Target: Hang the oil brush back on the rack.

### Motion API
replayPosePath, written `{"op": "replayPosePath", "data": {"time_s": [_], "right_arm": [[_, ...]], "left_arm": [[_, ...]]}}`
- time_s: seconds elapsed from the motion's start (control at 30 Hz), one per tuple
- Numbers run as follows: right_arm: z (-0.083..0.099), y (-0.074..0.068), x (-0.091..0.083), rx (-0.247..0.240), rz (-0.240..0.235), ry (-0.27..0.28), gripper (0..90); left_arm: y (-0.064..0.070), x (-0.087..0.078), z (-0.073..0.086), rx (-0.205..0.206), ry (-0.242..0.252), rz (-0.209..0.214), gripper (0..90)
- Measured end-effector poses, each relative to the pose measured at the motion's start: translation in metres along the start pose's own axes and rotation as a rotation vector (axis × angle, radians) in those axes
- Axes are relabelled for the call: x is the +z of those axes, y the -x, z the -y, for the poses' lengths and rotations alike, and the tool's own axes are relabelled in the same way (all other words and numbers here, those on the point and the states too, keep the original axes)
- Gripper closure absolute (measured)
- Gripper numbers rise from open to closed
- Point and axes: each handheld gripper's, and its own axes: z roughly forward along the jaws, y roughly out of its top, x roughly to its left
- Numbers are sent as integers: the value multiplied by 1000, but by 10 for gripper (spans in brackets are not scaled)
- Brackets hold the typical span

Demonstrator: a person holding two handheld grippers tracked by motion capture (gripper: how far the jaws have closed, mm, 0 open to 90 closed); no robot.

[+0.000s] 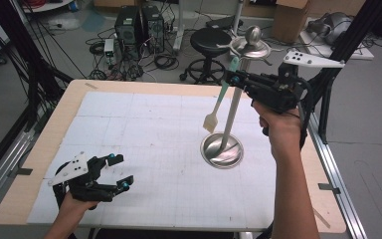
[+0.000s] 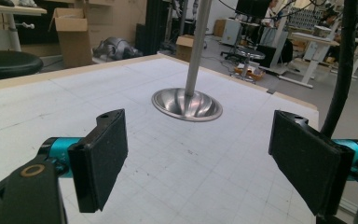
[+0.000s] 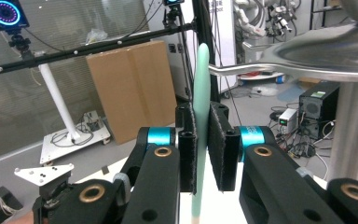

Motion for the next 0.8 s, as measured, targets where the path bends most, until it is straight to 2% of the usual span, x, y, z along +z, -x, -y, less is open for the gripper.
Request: {"op": "replayPosePath", "data": {"time_s": [0.3,0.37,0.5,0.53,0.57,0.8], "right_arm": [[6,5,-5,10,45,4,811],[8,4,-7,4,62,20,697],[12,1,-14,-8,96,37,579],[13,0,-16,-18,110,41,521],[16,-3,-19,-43,146,46,473],[37,-11,-38,-132,209,12,382]], "left_arm": [[0,0,0,-1,-1,4,202],[0,0,0,-6,1,7,202],[0,-1,0,-16,10,7,201],[0,-1,0,-14,12,6,201],[0,-1,0,-16,11,6,201],[-1,-1,0,-14,7,0,201]]}}
